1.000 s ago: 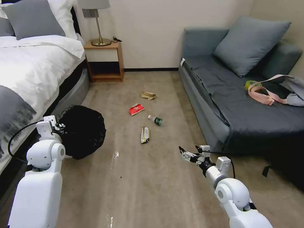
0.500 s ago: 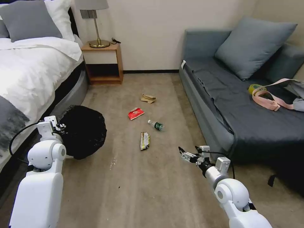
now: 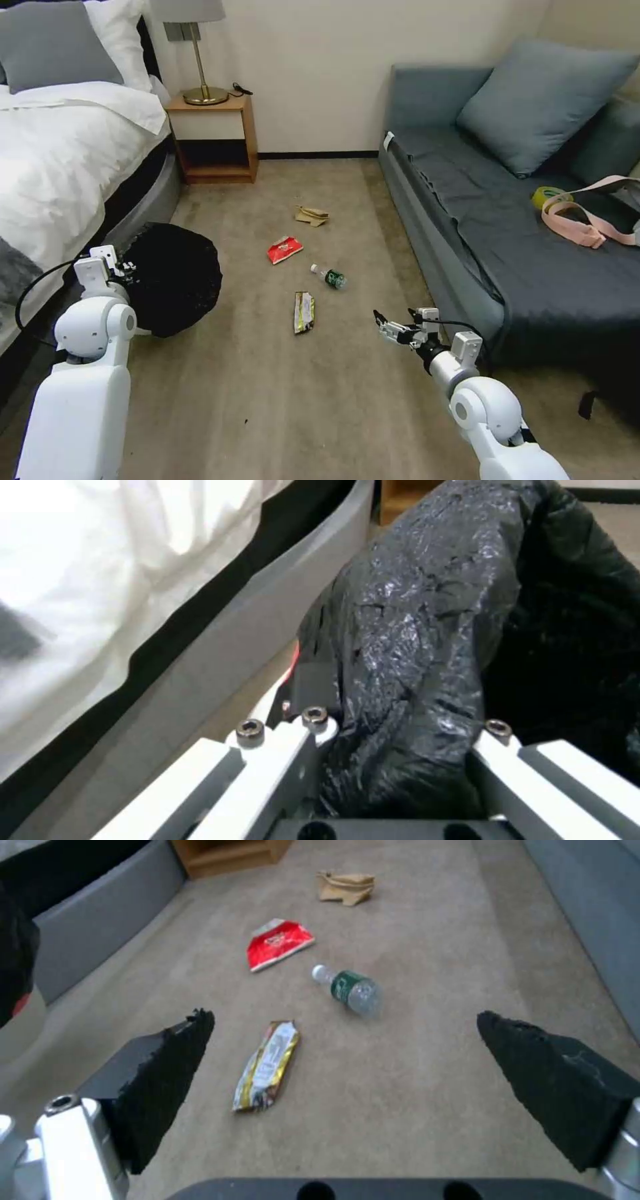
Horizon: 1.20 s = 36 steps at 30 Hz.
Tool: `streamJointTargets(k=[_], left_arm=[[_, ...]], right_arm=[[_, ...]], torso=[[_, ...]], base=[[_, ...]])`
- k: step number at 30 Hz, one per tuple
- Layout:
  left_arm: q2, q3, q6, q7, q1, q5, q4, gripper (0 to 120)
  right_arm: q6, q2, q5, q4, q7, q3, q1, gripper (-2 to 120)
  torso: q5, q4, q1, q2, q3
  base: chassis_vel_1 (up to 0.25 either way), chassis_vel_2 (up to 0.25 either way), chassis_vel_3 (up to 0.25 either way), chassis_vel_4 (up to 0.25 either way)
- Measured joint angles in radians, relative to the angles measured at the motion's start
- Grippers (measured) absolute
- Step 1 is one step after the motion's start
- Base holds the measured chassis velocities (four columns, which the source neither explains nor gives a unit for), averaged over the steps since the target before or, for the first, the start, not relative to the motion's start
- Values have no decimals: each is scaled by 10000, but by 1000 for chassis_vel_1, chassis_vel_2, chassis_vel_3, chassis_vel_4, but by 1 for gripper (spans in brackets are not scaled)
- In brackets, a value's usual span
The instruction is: Pick up the trash bin, then pick up the garbage on the floor and place it into the trash bin.
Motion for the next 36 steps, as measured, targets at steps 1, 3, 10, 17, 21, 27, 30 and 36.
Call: streamJointTargets(k=[1,3,10,17,21,27,30,36], left_arm=[[4,-2,-5,1,2,0,8,5],[6,-3,-7,1,2,-1,18,5],[8,-9,-16,1,-3,-5,51,5],[8,-14,-17,0,3,-5,69,5],[12,-27,-16,-7,32,-4,69,5],[51,-72,-17,-2,74,-2,42,5],[68,-88,-17,24,94,2,28,5],[87,-128,-14,69,149,33,-15,5]], right_arm=[[0,11,-13,-6,-1,-4,-3,100],[1,22,-24,-13,-2,-8,-5,100],[2,14,-50,-23,-20,-35,-8,100],[2,-57,-73,-59,-26,-139,11,100],[-2,-154,-93,-103,-41,-269,82,100],[-33,-313,-102,-164,-55,-439,238,100],[-43,-374,-106,-181,-58,-502,272,100],[-55,-661,-178,-221,-102,-718,328,100]], torso=[[0,0,0,0,0],[0,1,0,0,1],[0,0,0,0,0],[-1,0,0,0,-1],[0,1,1,0,0],[0,1,1,0,0],[0,1,0,0,0],[0,1,1,0,0]], base=[[-110,133,127,-116],[-110,135,134,-116],[-122,116,129,-126],[-128,124,135,-121],[-130,125,145,-131],[-136,125,135,-122],[-125,131,125,-142],[-131,141,140,-144]])
